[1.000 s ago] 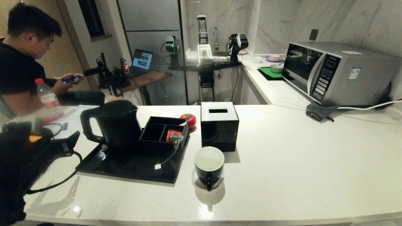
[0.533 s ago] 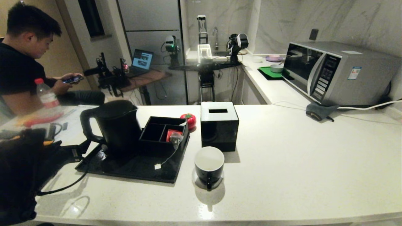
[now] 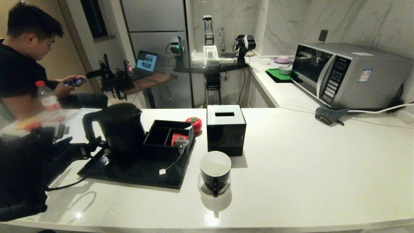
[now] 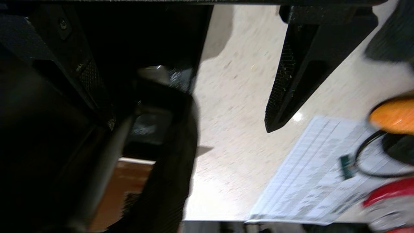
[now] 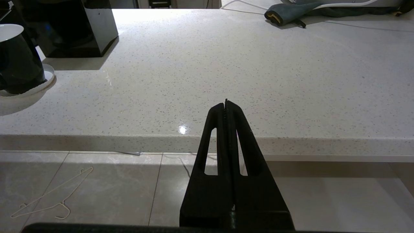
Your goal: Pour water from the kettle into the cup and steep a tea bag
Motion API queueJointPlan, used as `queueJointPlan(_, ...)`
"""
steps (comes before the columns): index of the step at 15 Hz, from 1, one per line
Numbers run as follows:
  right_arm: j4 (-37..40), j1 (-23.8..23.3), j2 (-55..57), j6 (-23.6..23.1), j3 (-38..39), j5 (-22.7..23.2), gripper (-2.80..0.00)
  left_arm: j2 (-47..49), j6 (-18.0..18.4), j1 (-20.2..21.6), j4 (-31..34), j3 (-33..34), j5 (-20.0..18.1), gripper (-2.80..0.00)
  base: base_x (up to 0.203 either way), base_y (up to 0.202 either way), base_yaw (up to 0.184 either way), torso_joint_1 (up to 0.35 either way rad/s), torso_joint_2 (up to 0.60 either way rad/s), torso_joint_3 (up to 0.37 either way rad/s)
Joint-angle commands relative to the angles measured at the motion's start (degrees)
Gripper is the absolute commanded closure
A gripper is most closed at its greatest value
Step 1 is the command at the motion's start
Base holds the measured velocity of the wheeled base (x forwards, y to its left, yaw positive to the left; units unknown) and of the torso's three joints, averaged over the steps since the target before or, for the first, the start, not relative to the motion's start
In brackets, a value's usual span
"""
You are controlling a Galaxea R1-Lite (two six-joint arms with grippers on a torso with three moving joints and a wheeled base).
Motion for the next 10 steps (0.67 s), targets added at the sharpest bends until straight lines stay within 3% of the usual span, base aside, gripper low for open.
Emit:
queueJointPlan(1,0.0,0.0,0.0,0.0,0.0,0.0,0.0,1.5,0.0,0.0,-2.8,-2.0,-0.7,-2.8,0.0,0.0,0.0,0.0,0.0,0.0)
queueJointPlan(10,0.0,0.0,0.0,0.0,0.0,0.0,0.0,4.5,-0.1,-0.5,-2.8,-8.1,-2.6,-2.8,0.0,0.0,0.0,0.0,0.0,0.0)
